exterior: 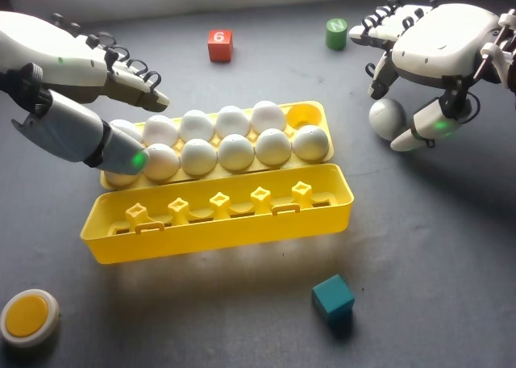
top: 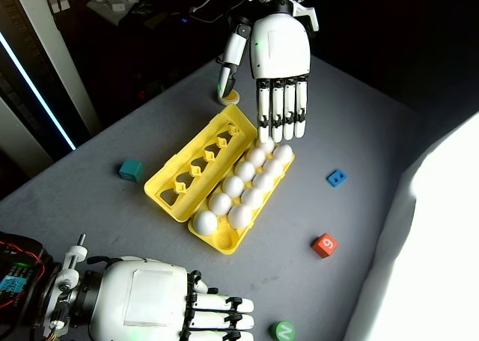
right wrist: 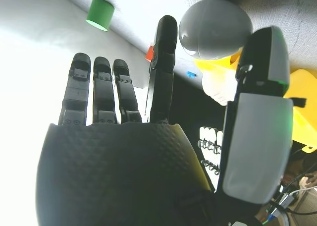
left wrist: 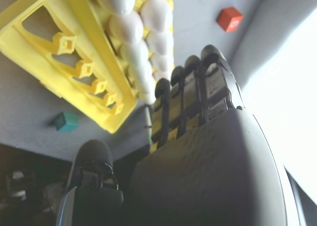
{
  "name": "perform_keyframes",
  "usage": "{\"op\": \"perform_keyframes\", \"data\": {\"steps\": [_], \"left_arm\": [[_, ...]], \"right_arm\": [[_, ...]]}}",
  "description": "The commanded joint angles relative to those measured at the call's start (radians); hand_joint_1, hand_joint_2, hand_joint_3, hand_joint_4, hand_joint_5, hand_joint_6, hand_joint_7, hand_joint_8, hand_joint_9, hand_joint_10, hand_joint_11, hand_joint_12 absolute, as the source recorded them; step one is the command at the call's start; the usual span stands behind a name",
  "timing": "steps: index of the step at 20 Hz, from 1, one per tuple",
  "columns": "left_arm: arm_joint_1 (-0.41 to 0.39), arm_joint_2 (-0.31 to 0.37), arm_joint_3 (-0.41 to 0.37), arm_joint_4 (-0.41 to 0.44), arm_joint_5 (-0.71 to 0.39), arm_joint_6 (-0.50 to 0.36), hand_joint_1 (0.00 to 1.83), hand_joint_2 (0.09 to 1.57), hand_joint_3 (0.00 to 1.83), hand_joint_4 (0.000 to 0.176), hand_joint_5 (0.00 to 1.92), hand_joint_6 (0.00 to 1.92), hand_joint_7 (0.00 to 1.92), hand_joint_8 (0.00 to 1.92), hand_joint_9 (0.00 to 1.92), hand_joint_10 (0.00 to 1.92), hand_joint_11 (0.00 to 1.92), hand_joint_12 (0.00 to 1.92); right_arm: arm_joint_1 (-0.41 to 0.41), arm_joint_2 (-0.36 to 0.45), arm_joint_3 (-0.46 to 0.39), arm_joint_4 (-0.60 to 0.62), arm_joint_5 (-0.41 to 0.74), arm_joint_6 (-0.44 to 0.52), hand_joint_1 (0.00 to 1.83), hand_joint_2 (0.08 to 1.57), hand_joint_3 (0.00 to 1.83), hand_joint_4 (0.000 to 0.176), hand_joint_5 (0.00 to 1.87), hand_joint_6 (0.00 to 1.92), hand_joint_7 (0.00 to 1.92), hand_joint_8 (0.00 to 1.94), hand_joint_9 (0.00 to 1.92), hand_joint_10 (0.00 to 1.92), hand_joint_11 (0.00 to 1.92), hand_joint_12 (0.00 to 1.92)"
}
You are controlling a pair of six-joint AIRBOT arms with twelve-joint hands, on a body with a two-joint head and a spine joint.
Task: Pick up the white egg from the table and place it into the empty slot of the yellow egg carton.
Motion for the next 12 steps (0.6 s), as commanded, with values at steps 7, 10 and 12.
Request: {"op": "perform_keyframes", "data": {"steps": [7, 10, 12], "left_arm": [[-0.007, -0.005, 0.005, 0.000, 0.078, 0.000, 0.00, 1.28, 0.00, 0.000, 0.17, 0.00, 0.15, 0.00, 0.11, 0.00, 0.00, 0.15], [-0.007, -0.005, 0.005, 0.000, 0.078, 0.000, 0.00, 1.29, 0.00, 0.000, 0.19, 0.00, 0.16, 0.00, 0.12, 0.00, 0.00, 0.22], [-0.007, -0.005, 0.005, 0.000, 0.078, 0.000, 0.00, 1.29, 0.00, 0.000, 0.20, 0.00, 0.17, 0.00, 0.13, 0.00, 0.00, 0.23]], "right_arm": [[0.002, 0.004, -0.001, 0.005, 0.111, -0.002, 1.16, 0.99, 0.00, 0.000, 1.29, 0.46, 0.10, 0.00, 0.00, 0.00, 0.00, 0.00], [0.010, 0.005, -0.009, 0.005, 0.108, -0.002, 1.15, 0.98, 0.00, 0.017, 1.30, 0.45, 0.11, 0.00, 0.00, 0.00, 0.00, 0.00], [0.032, 0.016, -0.030, 0.039, 0.094, 0.000, 1.14, 1.00, 0.00, 0.042, 1.26, 0.53, 0.08, 0.01, 0.00, 0.00, 0.00, 0.00]]}}
